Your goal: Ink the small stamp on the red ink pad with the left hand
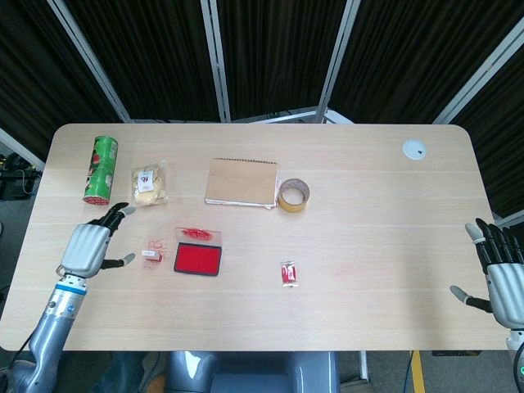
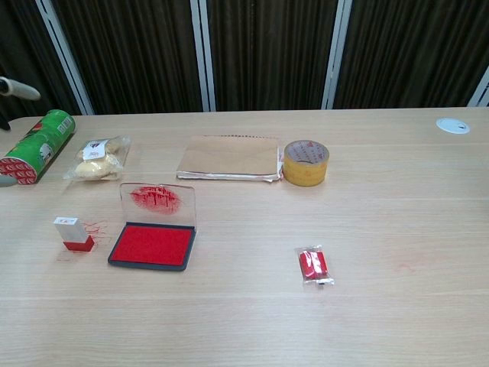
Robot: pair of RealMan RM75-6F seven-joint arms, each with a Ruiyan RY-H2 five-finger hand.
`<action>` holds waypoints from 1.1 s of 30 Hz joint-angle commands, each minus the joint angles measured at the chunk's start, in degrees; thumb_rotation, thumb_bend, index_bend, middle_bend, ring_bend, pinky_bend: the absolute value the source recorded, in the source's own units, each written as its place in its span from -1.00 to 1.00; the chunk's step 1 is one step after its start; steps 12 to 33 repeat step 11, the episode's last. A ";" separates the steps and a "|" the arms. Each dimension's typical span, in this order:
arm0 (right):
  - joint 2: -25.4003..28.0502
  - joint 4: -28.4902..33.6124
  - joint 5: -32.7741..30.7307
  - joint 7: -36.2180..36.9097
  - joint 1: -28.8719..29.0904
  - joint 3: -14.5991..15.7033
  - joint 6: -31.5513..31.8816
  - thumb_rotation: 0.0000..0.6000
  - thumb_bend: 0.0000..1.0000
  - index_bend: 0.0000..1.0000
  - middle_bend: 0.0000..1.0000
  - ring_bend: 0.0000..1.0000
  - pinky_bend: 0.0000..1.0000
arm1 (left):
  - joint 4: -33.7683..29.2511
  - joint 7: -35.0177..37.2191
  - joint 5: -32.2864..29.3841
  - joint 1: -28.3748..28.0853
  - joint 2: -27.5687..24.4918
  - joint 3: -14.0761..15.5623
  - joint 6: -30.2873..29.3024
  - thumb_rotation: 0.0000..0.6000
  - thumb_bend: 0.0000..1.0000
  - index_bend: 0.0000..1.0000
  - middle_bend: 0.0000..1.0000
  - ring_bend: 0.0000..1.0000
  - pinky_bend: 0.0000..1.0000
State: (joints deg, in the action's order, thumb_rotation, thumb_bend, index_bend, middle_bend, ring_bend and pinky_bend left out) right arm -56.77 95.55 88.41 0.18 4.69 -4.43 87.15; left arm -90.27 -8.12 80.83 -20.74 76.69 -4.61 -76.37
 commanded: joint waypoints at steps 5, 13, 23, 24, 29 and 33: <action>0.60 0.49 0.45 0.89 -0.22 -0.18 0.84 1.00 -1.00 -1.00 -1.00 -1.00 -1.00 | -14.99 -14.06 -1.45 8.18 -10.31 3.47 -8.69 1.00 -1.00 -1.00 -1.00 -1.00 -1.00; 0.67 0.25 0.11 1.01 -0.27 -0.33 0.87 1.00 -1.00 -1.00 -1.00 -1.00 -1.00 | -16.48 -14.73 0.40 9.58 -11.47 3.54 -11.08 1.00 -1.00 -1.00 -1.00 -1.00 -1.00; 0.67 0.25 0.11 1.01 -0.27 -0.33 0.87 1.00 -1.00 -1.00 -1.00 -1.00 -1.00 | -16.48 -14.73 0.40 9.58 -11.47 3.54 -11.08 1.00 -1.00 -1.00 -1.00 -1.00 -1.00; 0.67 0.25 0.11 1.01 -0.27 -0.33 0.87 1.00 -1.00 -1.00 -1.00 -1.00 -1.00 | -16.48 -14.73 0.40 9.58 -11.47 3.54 -11.08 1.00 -1.00 -1.00 -1.00 -1.00 -1.00; 0.67 0.25 0.11 1.01 -0.27 -0.33 0.87 1.00 -1.00 -1.00 -1.00 -1.00 -1.00 | -16.48 -14.73 0.40 9.58 -11.47 3.54 -11.08 1.00 -1.00 -1.00 -1.00 -1.00 -1.00; 0.67 0.25 0.11 1.01 -0.27 -0.33 0.87 1.00 -1.00 -1.00 -1.00 -1.00 -1.00 | -16.48 -14.73 0.40 9.58 -11.47 3.54 -11.08 1.00 -1.00 -1.00 -1.00 -1.00 -1.00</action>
